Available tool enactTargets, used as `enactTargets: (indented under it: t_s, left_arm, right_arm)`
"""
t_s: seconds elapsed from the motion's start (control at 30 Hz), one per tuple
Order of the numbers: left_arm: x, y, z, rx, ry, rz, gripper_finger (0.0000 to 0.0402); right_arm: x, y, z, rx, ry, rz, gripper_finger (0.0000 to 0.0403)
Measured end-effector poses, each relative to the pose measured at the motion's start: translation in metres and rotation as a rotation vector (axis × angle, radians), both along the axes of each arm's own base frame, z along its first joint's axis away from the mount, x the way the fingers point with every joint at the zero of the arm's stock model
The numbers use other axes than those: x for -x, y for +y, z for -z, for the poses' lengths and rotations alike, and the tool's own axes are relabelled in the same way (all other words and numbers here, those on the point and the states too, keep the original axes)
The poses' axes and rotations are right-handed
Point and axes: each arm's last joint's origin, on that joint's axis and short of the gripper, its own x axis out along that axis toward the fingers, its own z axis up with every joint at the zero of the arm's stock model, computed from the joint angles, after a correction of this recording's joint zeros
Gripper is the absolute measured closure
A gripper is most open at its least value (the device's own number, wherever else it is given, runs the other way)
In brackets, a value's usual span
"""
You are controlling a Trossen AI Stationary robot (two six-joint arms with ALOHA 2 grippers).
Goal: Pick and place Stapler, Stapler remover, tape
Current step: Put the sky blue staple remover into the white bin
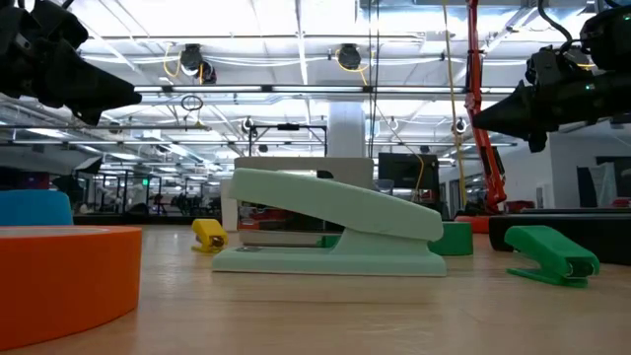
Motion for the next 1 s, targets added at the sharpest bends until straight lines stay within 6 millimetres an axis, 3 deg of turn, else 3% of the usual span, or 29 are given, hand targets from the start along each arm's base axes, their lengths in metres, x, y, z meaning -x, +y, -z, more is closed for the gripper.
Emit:
enactTargets:
  t_s: [0.13,0.47,0.8,1.0]
  left_arm:
    - [0.000,0.000,0.000,0.005,0.000,-0.001,0.0282]
    - [0.000,0.001,0.000,-0.001,-0.001,-0.027,0.0282]
    - [0.000,0.001,0.000,0.053,-0.010,-0.034,0.0282]
    - [0.000,0.001,0.000,0.083,-0.016,-0.037,0.0282]
  right_arm:
    - [0.000,0.000,0.000,-0.020,-0.010,0.001,0.0344]
    - [0.000,0.001,0.000,-0.265,-0.135,0.008,0.0344]
    - [-0.003,0.008,-0.016,-0.291,-0.270,-0.275,0.0344]
    - [-0.008,0.012,-0.024,-0.343,-0.243,-0.362,0.0344]
